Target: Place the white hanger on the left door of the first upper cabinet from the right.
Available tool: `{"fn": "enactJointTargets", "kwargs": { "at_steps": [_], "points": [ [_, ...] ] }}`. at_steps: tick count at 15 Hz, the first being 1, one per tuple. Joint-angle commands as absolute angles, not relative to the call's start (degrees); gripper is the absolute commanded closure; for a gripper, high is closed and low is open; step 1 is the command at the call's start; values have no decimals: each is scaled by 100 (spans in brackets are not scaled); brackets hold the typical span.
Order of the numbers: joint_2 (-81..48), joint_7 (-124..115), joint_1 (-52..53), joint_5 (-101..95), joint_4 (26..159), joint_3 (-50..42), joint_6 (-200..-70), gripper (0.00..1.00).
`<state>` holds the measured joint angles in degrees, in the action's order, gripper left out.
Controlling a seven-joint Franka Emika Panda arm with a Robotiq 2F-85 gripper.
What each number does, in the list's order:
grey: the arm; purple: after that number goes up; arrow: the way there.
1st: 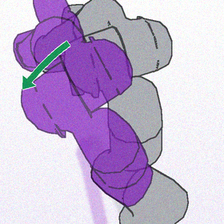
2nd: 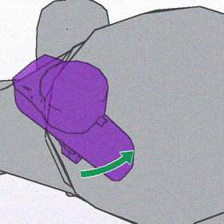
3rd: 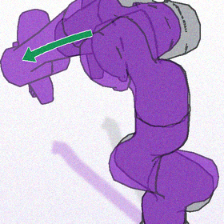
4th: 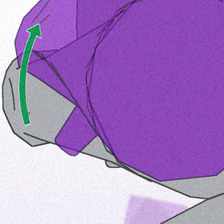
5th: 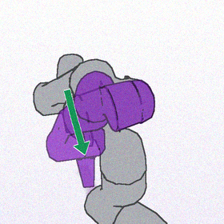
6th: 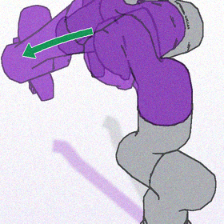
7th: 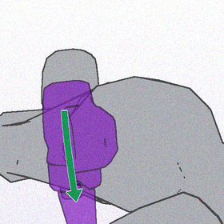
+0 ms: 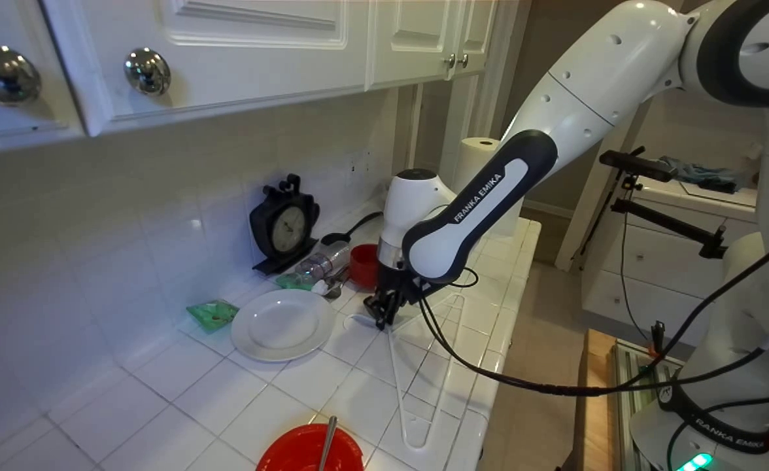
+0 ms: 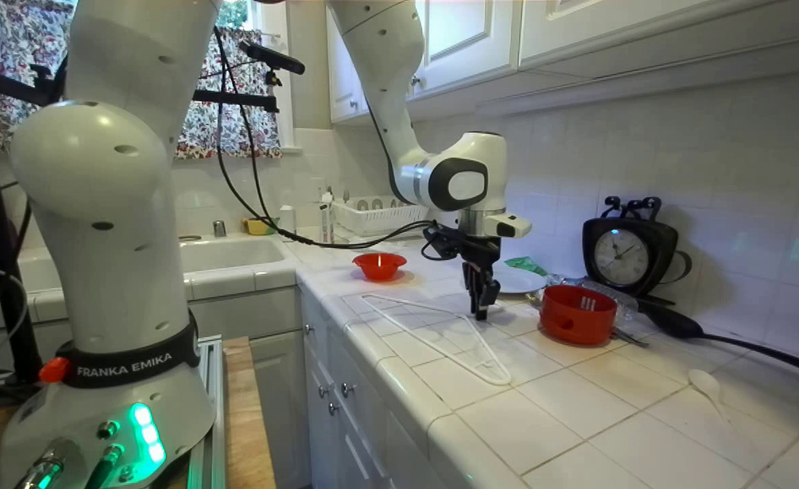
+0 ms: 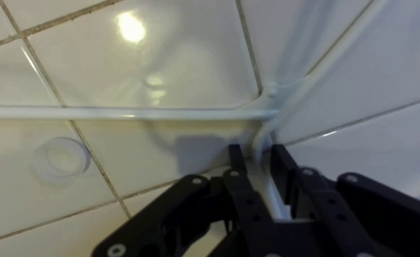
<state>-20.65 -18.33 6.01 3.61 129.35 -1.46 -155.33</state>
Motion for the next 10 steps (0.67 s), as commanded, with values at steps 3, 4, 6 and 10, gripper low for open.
{"fn": "enactJointTargets", "kwargs": {
  "at_steps": [3, 4, 6, 10],
  "points": [
    [-2142, -1964, 722, 236, 12753, -206, -15144, 68],
    [-2154, -1982, 733, 227, 12733, -211, -15091, 67],
    [-2176, -1966, 731, 236, 12700, -196, -15007, 64],
    [-2221, -2035, 767, 154, 12641, -246, -14947, 87]
  ]
}}
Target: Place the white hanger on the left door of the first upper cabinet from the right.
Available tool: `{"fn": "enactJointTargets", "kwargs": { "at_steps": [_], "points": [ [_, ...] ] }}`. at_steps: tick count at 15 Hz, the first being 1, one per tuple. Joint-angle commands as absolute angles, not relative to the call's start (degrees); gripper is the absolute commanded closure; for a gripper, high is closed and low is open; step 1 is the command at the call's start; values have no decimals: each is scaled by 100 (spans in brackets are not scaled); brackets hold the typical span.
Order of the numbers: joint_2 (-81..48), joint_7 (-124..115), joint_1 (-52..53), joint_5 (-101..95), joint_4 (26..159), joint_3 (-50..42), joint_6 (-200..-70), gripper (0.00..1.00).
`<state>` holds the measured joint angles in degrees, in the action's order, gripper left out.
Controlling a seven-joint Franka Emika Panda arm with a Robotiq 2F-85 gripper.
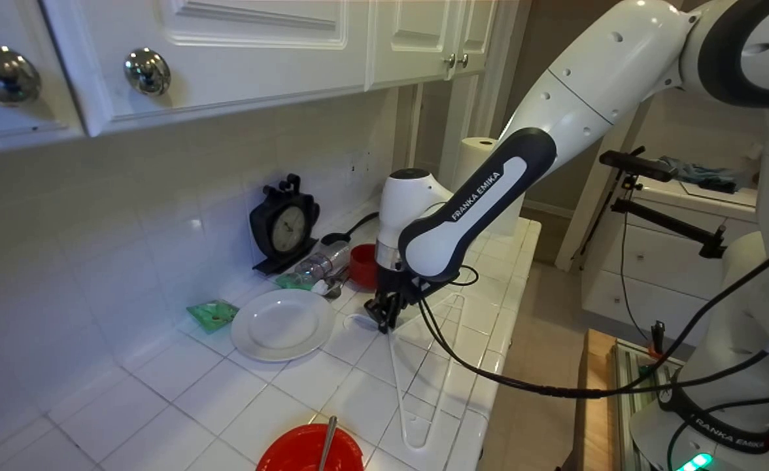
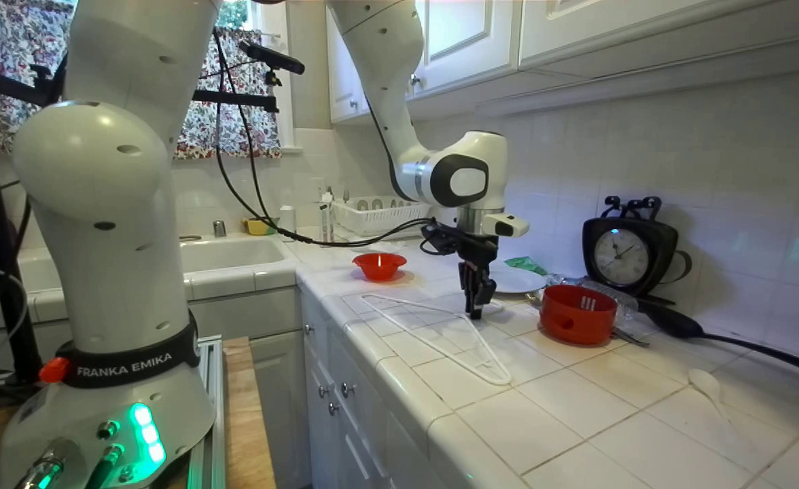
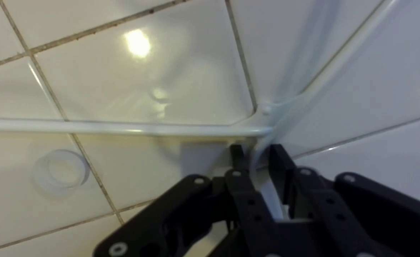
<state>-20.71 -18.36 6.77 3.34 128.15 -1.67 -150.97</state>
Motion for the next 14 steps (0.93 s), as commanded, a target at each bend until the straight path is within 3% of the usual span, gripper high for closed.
{"fn": "enactJointTargets", "kwargs": {
  "at_steps": [1, 2, 7, 14],
  "points": [
    [-2254, -2017, 751, 167, 12611, -241, -14940, 91],
    [-2301, -2028, 753, 160, 12570, -250, -14921, 89],
    [-2101, -1926, 703, 293, 12649, -153, -14781, 94],
    [-1022, -1606, 562, 673, 13750, 123, -15811, 95]
  ]
}}
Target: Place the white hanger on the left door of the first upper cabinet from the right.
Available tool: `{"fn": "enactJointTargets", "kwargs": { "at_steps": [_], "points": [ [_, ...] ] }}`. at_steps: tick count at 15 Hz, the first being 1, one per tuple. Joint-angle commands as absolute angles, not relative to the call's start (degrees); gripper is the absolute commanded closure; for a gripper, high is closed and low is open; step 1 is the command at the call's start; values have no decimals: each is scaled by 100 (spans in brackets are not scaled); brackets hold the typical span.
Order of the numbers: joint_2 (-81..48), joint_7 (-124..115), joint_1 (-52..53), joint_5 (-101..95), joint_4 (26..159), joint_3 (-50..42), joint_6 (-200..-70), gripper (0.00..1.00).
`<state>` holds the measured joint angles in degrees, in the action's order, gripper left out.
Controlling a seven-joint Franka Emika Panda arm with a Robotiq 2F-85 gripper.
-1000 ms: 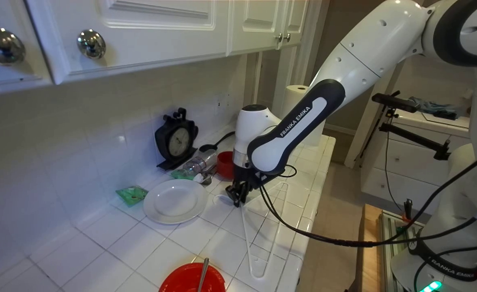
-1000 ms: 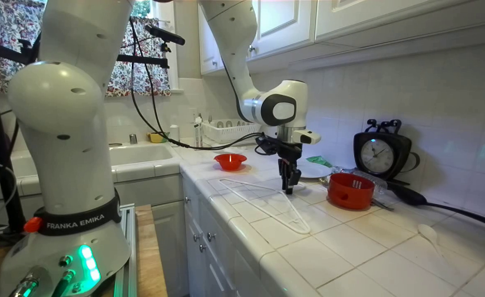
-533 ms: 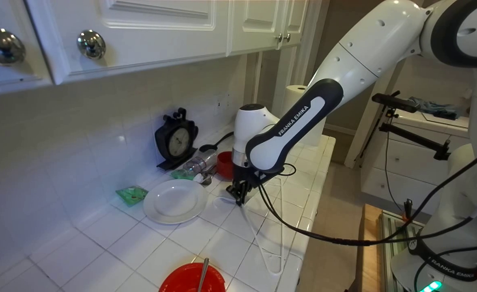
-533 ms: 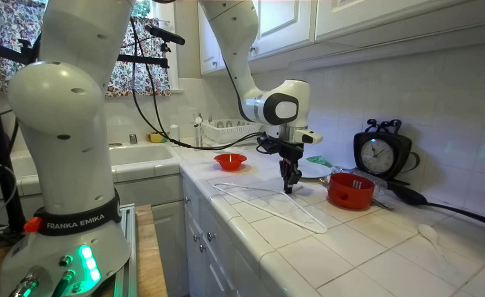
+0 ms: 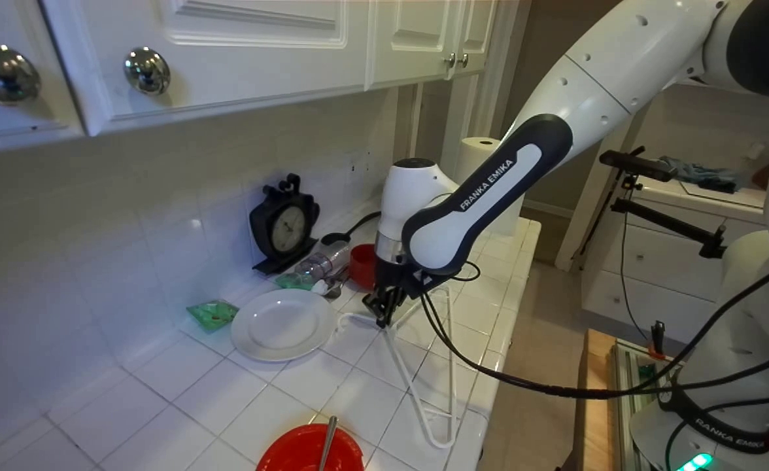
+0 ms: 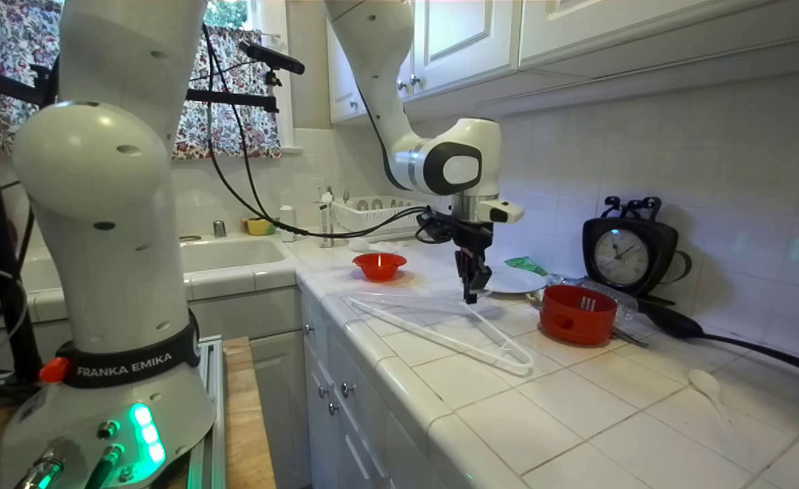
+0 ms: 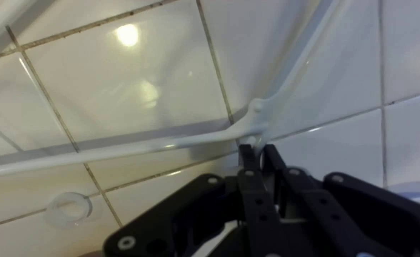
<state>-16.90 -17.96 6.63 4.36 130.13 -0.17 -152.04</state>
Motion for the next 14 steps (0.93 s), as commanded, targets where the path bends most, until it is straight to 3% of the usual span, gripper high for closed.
{"fn": "enactJointTargets", "kwargs": {
  "at_steps": [1, 10, 14],
  "points": [
    [-853, -1672, 581, 639, 13950, 103, -16012, 95],
    [683, -2178, 447, 782, 16252, -203, -18806, 95],
    [913, -1820, -256, 1311, 15896, -242, -18991, 95]
  ]
}}
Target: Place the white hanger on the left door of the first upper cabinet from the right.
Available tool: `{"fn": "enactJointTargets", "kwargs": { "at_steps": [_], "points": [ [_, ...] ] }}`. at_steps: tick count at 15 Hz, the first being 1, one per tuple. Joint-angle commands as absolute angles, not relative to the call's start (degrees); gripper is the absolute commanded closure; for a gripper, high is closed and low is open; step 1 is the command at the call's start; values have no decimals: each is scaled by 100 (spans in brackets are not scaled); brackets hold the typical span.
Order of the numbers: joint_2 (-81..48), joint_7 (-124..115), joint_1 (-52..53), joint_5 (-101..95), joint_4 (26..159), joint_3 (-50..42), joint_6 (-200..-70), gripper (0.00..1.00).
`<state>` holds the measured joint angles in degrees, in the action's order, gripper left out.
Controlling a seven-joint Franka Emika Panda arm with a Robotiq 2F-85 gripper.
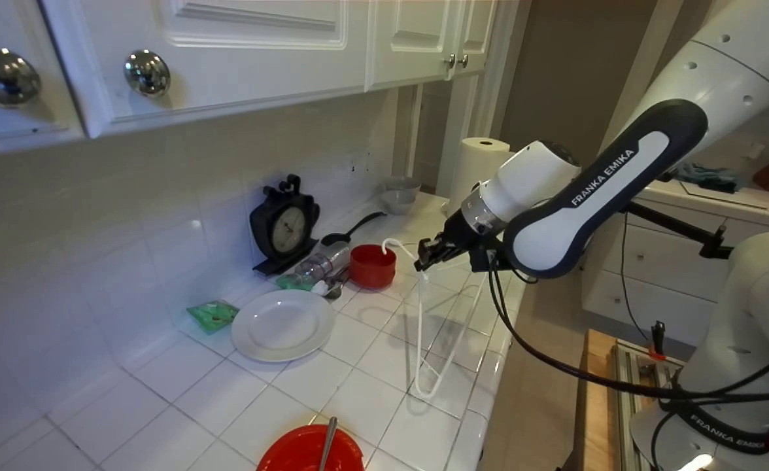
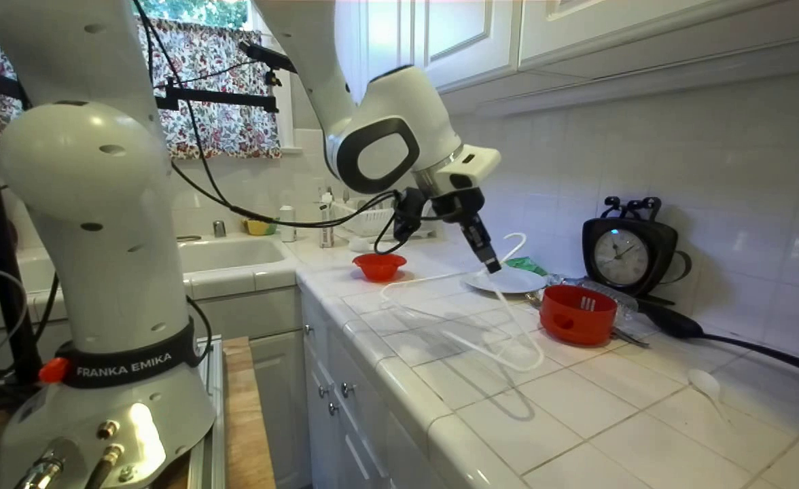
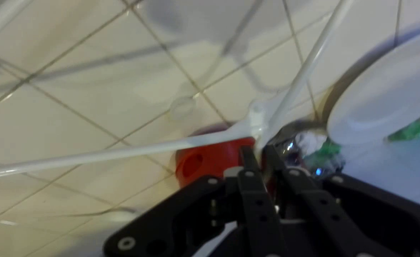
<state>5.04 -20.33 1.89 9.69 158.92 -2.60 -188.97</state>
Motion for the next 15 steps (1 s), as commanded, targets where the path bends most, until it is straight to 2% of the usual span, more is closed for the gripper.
{"fn": "enactJointTargets", "kwargs": {
  "at_steps": [1, 4, 9, 15],
  "points": [
    [1084, -1741, -443, 1385, 15834, -222, -18904, 95],
    [1583, -1497, -1127, 1514, 15850, 72, -18641, 95],
    [2096, -1438, -2354, 1644, 15728, 1161, -18311, 95],
    [3025, -1421, -3000, 2453, 15752, 1553, -18303, 95]
  ]
}}
